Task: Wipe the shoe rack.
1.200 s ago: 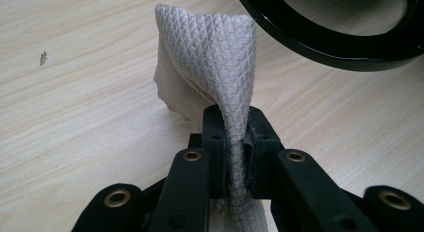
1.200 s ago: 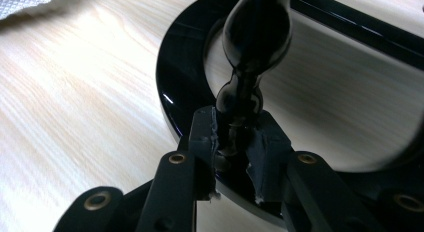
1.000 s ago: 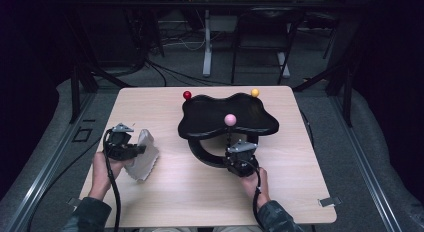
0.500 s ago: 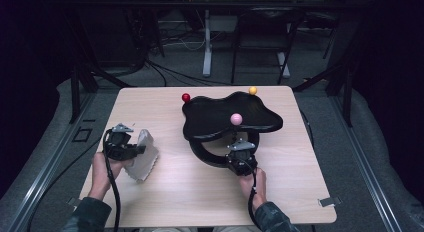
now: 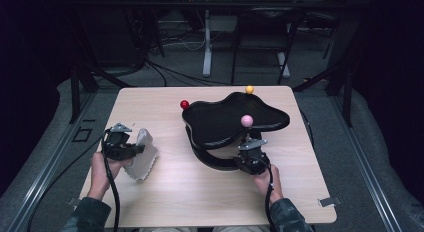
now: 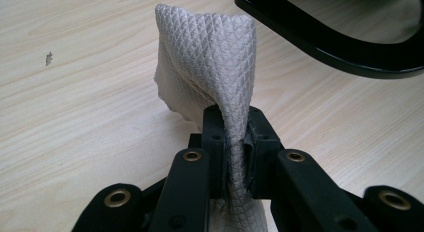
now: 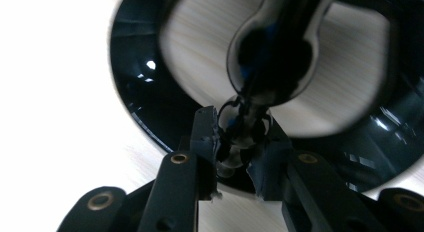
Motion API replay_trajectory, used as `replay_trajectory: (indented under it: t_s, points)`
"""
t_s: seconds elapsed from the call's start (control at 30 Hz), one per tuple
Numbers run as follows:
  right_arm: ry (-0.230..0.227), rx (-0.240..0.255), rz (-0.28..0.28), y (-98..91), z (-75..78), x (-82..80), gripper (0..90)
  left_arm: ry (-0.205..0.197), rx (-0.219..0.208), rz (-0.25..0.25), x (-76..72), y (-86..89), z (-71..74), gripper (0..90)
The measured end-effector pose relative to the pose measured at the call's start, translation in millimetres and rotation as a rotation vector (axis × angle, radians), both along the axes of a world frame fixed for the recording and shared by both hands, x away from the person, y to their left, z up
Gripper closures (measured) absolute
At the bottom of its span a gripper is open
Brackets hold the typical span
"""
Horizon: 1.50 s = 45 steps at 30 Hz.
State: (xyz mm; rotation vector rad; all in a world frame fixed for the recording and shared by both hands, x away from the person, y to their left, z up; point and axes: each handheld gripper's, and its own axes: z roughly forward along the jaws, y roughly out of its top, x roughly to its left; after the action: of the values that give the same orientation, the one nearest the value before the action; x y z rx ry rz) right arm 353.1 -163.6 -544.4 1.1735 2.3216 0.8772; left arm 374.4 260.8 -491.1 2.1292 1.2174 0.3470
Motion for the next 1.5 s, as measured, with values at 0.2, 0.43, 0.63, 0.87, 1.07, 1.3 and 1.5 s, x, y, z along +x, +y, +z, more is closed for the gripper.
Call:
replay_trajectory:
  t_s: [0.2,0.43,0.63,0.87,1.07,1.3,1.5]
  points:
    - [-0.017,0.060,-0.048,-18.7,2.9,-4.4,74.2,0.003,0.003,0.003,1.7,0.5,-1.3,81.9]
    - [-0.046,0.023,-0.053,-12.6,1.7,4.1,75.0,-0.007,-0.004,0.008,4.6,-0.8,-0.7,81.9]
    - [-0.068,0.008,-0.001,0.0,0.2,11.6,75.0,-0.015,-0.021,0.016,13.0,-4.0,0.9,82.0]
    - [-0.065,0.011,-0.038,1.7,3.3,12.6,68.3,-0.013,-0.013,0.015,31.6,-12.2,3.6,82.4]
    - [-0.070,0.023,-0.010,4.8,5.4,9.6,74.2,-0.025,0.015,-0.002,46.6,-20.5,13.0,82.5]
    - [-0.090,-0.015,0.010,17.0,3.1,13.2,74.8,-0.039,0.075,-0.053,60.4,-37.2,20.3,82.5]
    - [-0.087,-0.001,0.009,17.8,2.6,13.8,74.7,-0.037,0.057,-0.068,75.5,-51.0,24.9,82.6]
